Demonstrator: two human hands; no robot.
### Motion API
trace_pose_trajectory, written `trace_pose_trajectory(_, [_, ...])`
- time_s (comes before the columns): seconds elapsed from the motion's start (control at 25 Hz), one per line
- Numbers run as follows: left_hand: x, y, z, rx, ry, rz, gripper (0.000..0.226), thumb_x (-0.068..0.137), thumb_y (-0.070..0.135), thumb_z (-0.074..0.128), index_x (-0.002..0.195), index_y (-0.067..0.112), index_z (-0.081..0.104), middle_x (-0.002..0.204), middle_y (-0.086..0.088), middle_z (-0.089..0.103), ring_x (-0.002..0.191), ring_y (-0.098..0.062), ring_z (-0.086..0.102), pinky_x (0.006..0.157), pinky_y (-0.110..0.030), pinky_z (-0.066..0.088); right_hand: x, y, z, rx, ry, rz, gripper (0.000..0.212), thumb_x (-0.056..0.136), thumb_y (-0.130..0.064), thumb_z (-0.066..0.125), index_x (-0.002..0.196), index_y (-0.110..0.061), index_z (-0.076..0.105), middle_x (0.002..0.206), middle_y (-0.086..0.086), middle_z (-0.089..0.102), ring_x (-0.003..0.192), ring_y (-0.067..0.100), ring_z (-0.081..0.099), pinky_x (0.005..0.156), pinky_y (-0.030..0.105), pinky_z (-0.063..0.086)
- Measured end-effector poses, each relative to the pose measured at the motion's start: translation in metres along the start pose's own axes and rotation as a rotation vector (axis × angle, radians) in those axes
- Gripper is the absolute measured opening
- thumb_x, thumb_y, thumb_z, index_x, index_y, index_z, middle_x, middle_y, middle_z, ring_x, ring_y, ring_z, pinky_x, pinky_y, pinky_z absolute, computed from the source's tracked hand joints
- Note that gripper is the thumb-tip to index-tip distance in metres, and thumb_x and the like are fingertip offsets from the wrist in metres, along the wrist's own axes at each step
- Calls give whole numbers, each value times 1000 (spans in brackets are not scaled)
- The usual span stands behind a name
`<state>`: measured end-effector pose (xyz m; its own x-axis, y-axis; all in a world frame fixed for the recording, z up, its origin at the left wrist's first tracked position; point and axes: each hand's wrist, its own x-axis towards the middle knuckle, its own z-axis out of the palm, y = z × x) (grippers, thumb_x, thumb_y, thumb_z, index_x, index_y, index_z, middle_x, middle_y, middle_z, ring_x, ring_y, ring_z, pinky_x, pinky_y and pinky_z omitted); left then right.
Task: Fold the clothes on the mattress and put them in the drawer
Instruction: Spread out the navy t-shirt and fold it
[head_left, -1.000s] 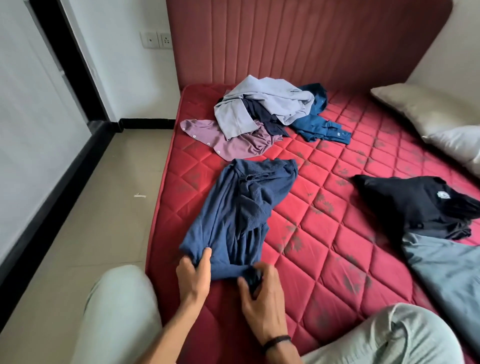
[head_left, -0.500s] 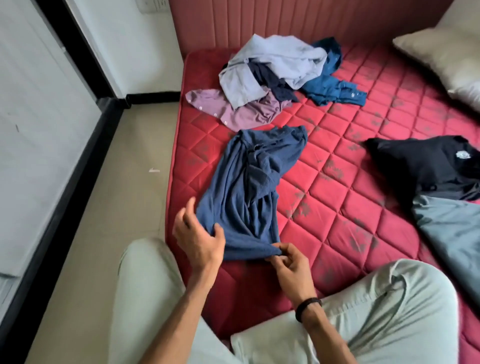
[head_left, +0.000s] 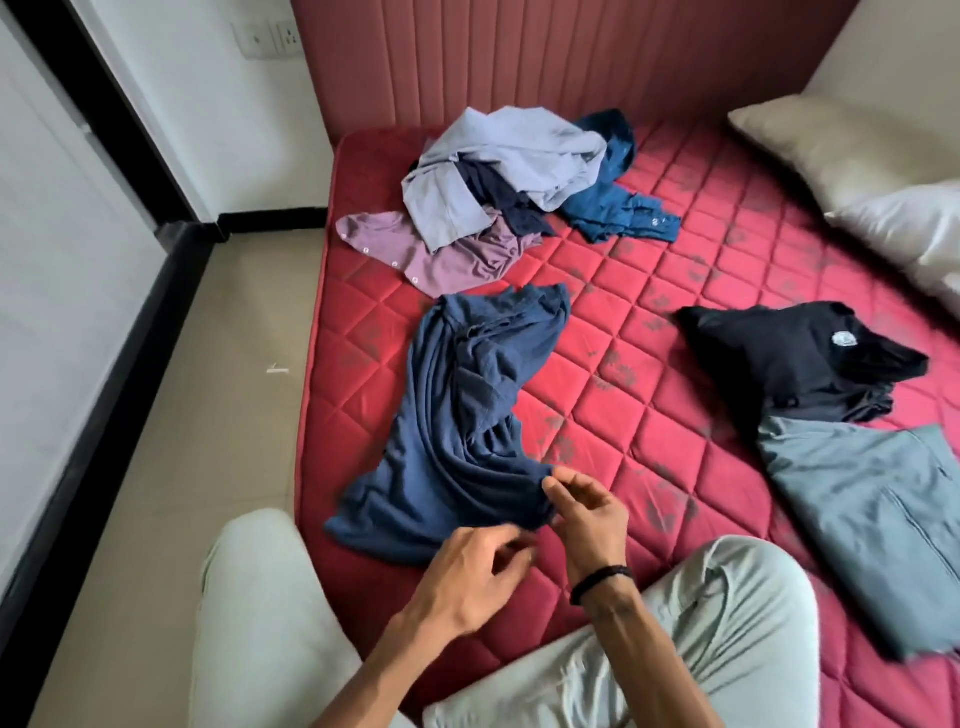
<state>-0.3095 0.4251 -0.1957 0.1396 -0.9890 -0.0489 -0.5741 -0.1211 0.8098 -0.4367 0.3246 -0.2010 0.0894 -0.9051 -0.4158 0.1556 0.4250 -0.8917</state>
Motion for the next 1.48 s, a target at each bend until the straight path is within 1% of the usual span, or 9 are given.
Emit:
trace_pose_trajectory(0.2, [79, 49, -85, -86, 545, 243, 30, 99, 5, 57, 123, 20, 69, 111, 10, 72, 103, -6, 68, 90, -35, 55, 19, -131, 37, -363, -337, -425, 41, 86, 18, 57, 98, -16, 76, 100, 4, 79, 91, 14, 70, 81, 30, 53])
trace_pose_trajectory(0.32, [135, 103, -151, -189, 82, 455, 61, 82, -17, 51, 136, 10, 57, 134, 14, 64, 127, -1, 58, 106, -40, 50, 1, -235, 53, -758, -625, -676, 51, 83, 21, 54, 105, -21, 74, 104, -7, 78, 95, 3, 70, 87, 21, 52])
trace_pose_trajectory(0.44, [176, 148, -176, 110, -269, 553, 35, 78, -1, 69, 101, 23, 58, 92, 22, 62, 79, 10, 55, 73, -24, 44, -37, -340, 71, -1116, -796, -860, 50, 84, 20, 53, 113, -15, 73, 108, -16, 76, 106, -4, 68, 94, 19, 53])
trace_pose_trajectory(0.64, [238, 146, -189, 448, -118, 414, 76, 61, 74, 61, 85, 2, 67, 81, -13, 66, 77, -24, 59, 65, -35, 35, -72, -468, 64, -1481, -638, -924, 31, 83, -10, 84, 108, -27, 77, 93, -21, 76, 85, -8, 68, 82, 17, 56])
trace_pose_trajectory(0.84, [243, 182, -275, -123, -16, 299, 41, 64, 42, 95, 76, 11, 70, 71, 2, 63, 68, -5, 56, 66, -29, 43, -49, -518, 22, -1922, -130, -870, 31, 65, -33, 97, 77, -40, 69, 75, -10, 65, 71, 9, 59, 60, 20, 43])
trace_pose_trajectory(0.96, [221, 231, -326, -148, -53, 274, 28, 76, 28, 91, 91, 13, 73, 87, 0, 75, 80, -11, 69, 75, -26, 54, -24, -527, -2, -1708, 190, -909, 34, 73, -27, 90, 69, -36, 57, 82, -4, 65, 87, 27, 62, 72, 33, 46])
trace_pose_trajectory(1.08, [207, 281, -368, 390, 46, 327, 35, 74, 43, 91, 99, 22, 79, 91, 6, 78, 83, -11, 71, 75, -28, 51, -14, -526, -5, -1294, 393, -880, 18, 82, -20, 77, 81, -22, 59, 87, 5, 67, 85, 34, 63, 76, 37, 53])
trace_pose_trajectory(1.24, [198, 329, -418, 824, 514, 278, 26, 83, 34, 83, 107, 25, 79, 105, -10, 75, 99, -34, 68, 76, -33, 46, -15, -522, 26, -584, 219, -622, 21, 97, -6, 54, 79, -14, 51, 69, 9, 49, 41, 18, 48, 34, 19, 34])
trace_pose_trajectory(1.48, [175, 359, -447, 645, 897, 245, 42, 81, 3, 63, 114, 25, 77, 119, -12, 73, 109, -41, 66, 90, -41, 54, -31, -518, 48, -286, 176, -639, 26, 106, -12, 42, 82, -14, 52, 69, 6, 46, 28, 6, 41, 30, 13, 28])
